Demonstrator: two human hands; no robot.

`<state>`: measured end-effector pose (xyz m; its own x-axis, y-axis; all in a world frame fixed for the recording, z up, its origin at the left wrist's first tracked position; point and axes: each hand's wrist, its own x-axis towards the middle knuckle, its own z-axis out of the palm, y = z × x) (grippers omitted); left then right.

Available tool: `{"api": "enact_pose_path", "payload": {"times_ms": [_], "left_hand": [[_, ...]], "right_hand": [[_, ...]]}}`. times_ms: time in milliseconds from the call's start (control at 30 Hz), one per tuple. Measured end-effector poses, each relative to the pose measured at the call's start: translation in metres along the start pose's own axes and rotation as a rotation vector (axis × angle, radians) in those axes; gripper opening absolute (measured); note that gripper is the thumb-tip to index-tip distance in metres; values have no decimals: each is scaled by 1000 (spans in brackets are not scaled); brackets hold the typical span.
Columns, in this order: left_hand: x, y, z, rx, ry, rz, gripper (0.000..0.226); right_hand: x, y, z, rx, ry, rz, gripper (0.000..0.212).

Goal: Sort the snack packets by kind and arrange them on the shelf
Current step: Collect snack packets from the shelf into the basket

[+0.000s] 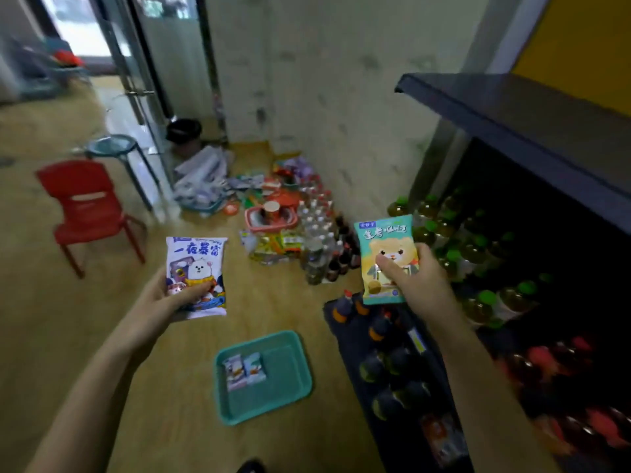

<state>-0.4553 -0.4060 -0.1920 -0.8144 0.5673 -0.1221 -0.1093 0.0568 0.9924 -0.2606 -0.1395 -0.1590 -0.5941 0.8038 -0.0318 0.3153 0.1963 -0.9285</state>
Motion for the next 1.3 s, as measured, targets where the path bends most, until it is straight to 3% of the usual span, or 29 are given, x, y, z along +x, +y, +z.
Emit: {"api": "enact_pose_path", "payload": {"times_ms": [233, 300, 400, 500, 767, 1000, 1167, 1300], "left_hand": [[26, -68, -102, -62, 179, -227, 30], [38, -96, -115, -72, 214, -281, 34], [63, -142, -125, -92, 260, -373, 17], [92, -199, -125, -71, 282, -469, 22], [173, -435, -121, -80, 328, -622, 20], [233, -676, -114, 12, 177, -680, 9], [267, -796, -112, 167, 170, -678, 14], [286, -853, -109, 332, 232, -644, 22]], "right_hand": [[40, 33, 172, 82, -286, 117, 22], [50, 52, 211, 103, -324, 166, 20], [64, 86, 261, 65, -379, 268, 10], [77, 136, 307, 3, -449, 392, 4], [103, 345, 426, -77, -542, 617, 10], [127, 562, 523, -183, -626, 621, 11], [152, 672, 582, -267, -697, 589, 19], [160, 728, 614, -258, -671, 540, 30]]}}
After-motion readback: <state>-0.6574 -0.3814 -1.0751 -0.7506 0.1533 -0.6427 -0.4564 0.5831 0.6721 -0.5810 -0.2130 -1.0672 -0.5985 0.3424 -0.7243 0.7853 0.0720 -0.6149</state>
